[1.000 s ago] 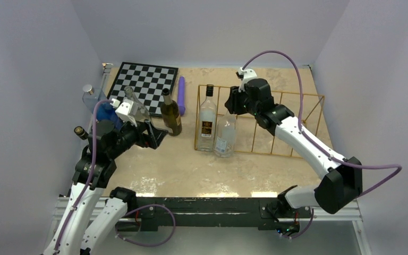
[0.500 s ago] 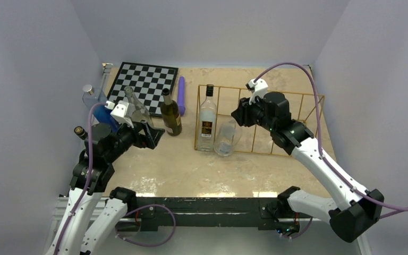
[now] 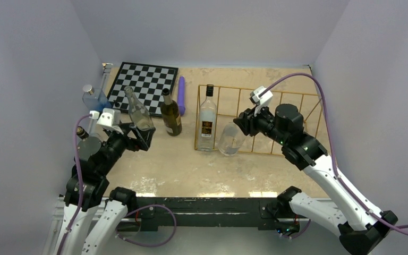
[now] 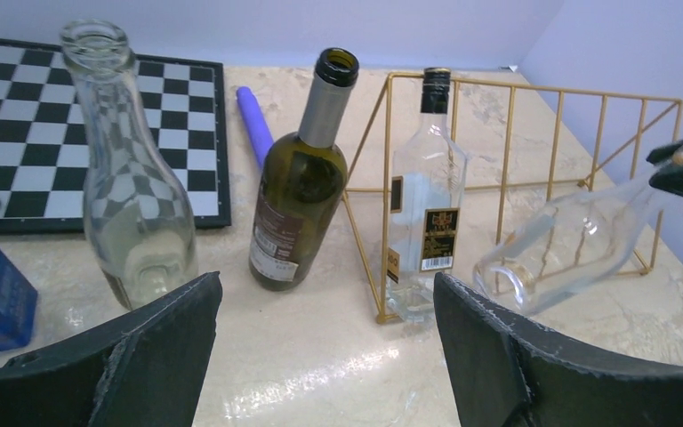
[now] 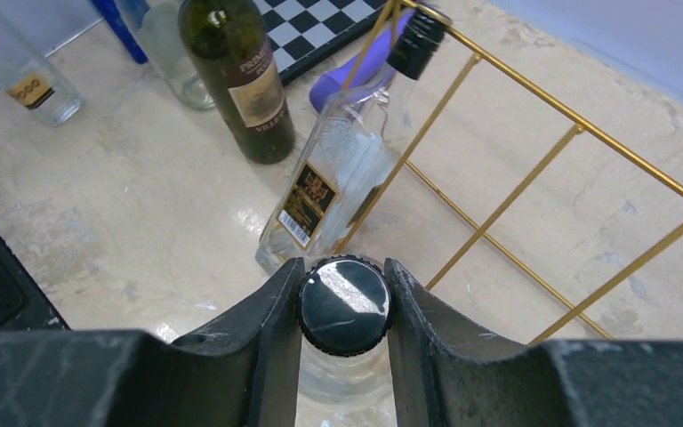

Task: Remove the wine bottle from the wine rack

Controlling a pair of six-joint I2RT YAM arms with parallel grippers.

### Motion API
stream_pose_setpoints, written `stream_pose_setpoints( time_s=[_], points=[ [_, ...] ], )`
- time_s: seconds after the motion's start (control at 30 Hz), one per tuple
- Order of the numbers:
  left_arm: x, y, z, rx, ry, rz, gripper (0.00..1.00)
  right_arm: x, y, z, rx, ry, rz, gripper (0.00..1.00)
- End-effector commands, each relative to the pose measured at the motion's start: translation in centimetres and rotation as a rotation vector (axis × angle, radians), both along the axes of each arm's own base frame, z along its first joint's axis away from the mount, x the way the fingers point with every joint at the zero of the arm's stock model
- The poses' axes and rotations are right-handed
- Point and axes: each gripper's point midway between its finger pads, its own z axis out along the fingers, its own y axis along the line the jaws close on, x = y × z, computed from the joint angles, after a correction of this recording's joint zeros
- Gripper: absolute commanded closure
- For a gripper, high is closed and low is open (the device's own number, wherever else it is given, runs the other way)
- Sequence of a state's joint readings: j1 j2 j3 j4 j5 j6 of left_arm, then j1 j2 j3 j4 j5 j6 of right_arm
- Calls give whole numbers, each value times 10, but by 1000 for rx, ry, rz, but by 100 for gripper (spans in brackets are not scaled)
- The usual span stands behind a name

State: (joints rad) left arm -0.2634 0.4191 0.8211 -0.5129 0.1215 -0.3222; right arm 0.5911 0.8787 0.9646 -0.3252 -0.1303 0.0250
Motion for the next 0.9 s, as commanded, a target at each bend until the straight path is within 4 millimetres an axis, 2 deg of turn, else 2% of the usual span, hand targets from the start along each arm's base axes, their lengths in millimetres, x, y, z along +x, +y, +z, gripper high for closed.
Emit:
stream_pose_setpoints(
  time_s=[0.0,0.23,0.4,0.63,0.87],
  points=[
    [0,19,15,-26,-78,109,8,-21,32,105,167,-327,149,98],
    [-10,52,23,-60,-139,282,8,-42,85,119,232,-312,305,98],
    [-17,68,28,-82,-172,358,8,-50,134,125,246,-307,399,98],
    [-19,75,27,-88,-168,399,9,-47,199,120,218,-316,464,98],
    [-20,75,27,-89,-170,398,9,-38,245,109,207,-300,493,95]
  ],
)
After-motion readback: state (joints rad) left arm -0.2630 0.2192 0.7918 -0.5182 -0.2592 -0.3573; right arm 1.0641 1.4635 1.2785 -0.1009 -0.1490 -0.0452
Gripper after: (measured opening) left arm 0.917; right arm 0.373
